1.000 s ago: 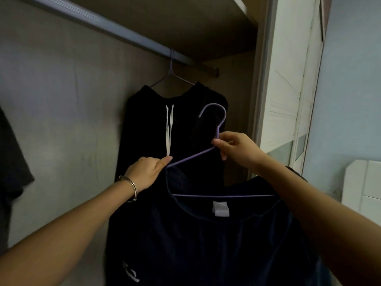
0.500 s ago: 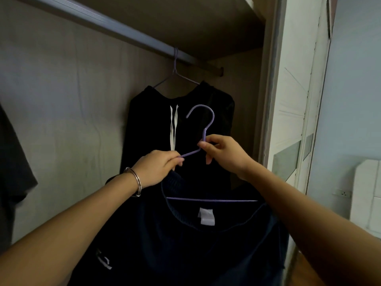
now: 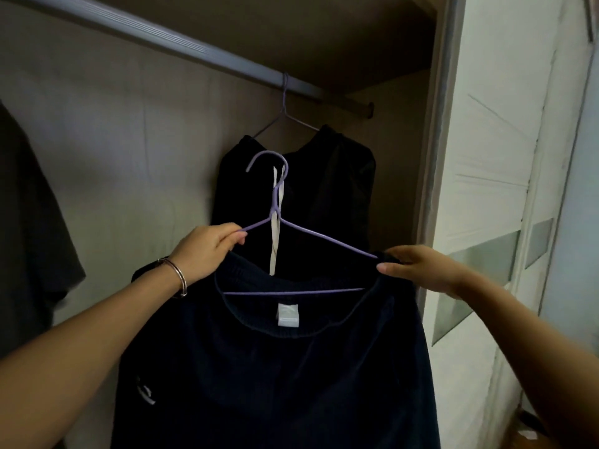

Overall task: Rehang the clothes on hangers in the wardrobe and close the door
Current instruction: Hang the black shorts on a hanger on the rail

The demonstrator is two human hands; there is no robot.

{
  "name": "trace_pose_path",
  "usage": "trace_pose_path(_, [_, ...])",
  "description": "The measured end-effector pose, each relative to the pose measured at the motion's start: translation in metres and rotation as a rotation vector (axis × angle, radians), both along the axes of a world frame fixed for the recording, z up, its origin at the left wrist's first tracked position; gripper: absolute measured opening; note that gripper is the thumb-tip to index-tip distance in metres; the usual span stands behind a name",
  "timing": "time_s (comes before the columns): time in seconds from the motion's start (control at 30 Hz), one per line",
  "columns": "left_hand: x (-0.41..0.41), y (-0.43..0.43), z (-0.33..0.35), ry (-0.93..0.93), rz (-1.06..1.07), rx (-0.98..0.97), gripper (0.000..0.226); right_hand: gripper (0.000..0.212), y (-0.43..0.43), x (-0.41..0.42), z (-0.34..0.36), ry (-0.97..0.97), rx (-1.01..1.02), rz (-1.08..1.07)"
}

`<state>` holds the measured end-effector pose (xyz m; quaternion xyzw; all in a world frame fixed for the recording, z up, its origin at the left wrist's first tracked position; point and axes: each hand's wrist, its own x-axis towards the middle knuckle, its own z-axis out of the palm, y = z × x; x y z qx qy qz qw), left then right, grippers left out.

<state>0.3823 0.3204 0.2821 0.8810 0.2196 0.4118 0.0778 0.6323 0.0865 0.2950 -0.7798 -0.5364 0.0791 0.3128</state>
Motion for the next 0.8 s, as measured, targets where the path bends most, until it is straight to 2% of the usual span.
trace_pose_path(0.07, [-0.002,-0.002,0.000,0.010,0.025,-0.011,0.029,0.011,0.007,0.005,0.001,-0.018,0.057,0.051])
trace_pose_path(0.1, [-0.003,-0.003,0.000,0.014,0.037,-0.016,0.026,0.007,0.012,0.005,0.002,-0.011,0.088,0.095])
trace_pose_path(0.2, [-0.008,-0.006,0.002,0.016,0.065,-0.003,0.029,0.013,0.025,0.001,0.004,0.040,0.179,0.208])
trace_pose_path(0.3, [-0.015,-0.011,0.006,0.019,0.107,0.009,0.023,0.015,0.040,-0.009,0.010,0.041,0.237,0.308])
trace_pose_path(0.47, [-0.028,-0.014,0.009,0.029,0.150,0.007,0.024,0.016,0.069,-0.026,0.020,-0.036,0.283,0.387])
trace_pose_path(0.67, [-0.045,-0.005,0.004,0.017,0.150,-0.052,0.025,0.027,0.084,-0.039,0.020,-0.065,0.228,0.495])
trace_pose_path(0.8, [-0.046,0.002,0.011,0.016,0.126,-0.036,0.024,0.021,0.088,-0.053,0.025,-0.021,0.176,0.534])
